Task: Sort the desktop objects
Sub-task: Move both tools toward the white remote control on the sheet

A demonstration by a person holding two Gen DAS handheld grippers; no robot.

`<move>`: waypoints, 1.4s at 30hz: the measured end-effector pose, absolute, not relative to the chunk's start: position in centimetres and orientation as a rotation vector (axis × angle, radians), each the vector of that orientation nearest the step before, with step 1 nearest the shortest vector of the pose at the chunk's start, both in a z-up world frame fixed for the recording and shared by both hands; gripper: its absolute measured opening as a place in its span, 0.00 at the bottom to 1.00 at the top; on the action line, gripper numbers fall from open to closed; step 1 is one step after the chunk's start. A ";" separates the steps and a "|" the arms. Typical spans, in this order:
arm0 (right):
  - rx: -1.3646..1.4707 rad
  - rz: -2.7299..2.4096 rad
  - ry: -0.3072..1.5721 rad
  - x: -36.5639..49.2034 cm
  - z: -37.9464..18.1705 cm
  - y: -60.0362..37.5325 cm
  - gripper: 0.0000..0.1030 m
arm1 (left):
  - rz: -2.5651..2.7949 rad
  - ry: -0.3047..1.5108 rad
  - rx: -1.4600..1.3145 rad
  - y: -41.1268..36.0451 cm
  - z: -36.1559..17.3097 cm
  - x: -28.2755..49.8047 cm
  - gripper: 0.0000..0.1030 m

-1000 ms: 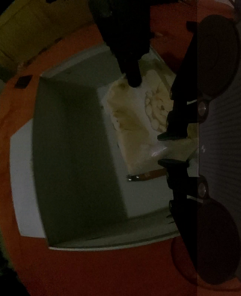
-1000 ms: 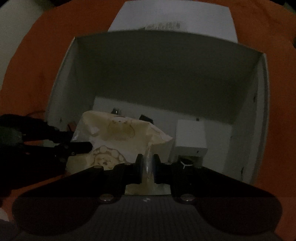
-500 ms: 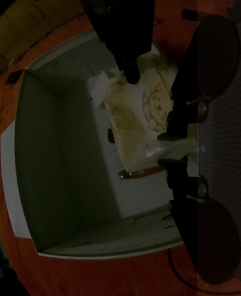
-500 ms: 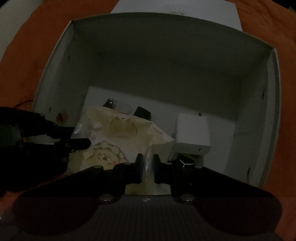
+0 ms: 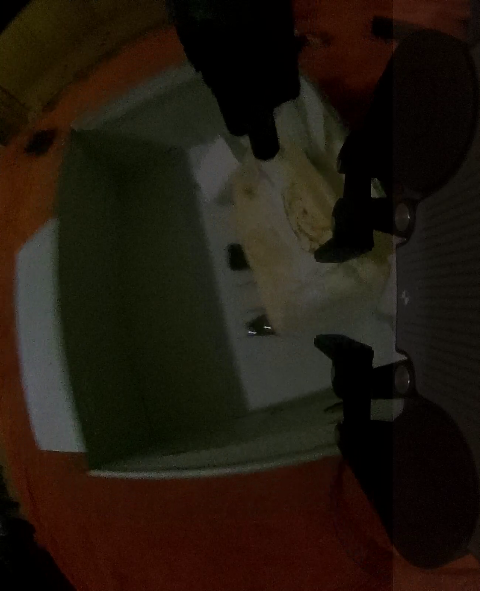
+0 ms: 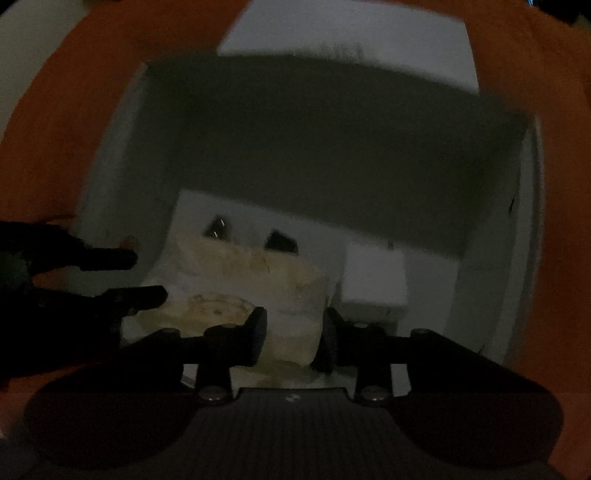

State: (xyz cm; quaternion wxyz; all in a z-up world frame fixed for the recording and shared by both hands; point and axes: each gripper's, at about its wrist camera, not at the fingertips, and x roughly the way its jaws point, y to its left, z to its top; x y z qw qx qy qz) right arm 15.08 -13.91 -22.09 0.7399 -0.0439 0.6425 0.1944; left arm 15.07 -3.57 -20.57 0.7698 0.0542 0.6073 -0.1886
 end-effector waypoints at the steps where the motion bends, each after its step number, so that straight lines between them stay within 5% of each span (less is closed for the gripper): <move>1: -0.094 0.436 1.396 15.4 -21.2 -14.0 0.36 | -0.414 1.297 0.116 -3.4 -19.8 15.2 0.38; 13: -0.214 0.664 1.203 23.2 -13.2 -14.0 0.45 | -0.536 1.088 0.236 -2.7 -14.8 22.4 0.38; 19: -0.519 0.805 1.074 27.3 -13.9 -13.1 0.47 | -0.659 0.816 0.590 -4.1 -14.8 25.7 0.57; 35: -1.096 1.150 0.928 33.4 -23.4 -10.2 0.45 | -0.924 0.889 0.905 -6.2 -22.8 35.8 0.58; 42: -1.210 1.267 0.893 35.3 -27.6 -8.6 0.45 | -1.110 0.977 0.825 -7.0 -24.1 40.0 0.71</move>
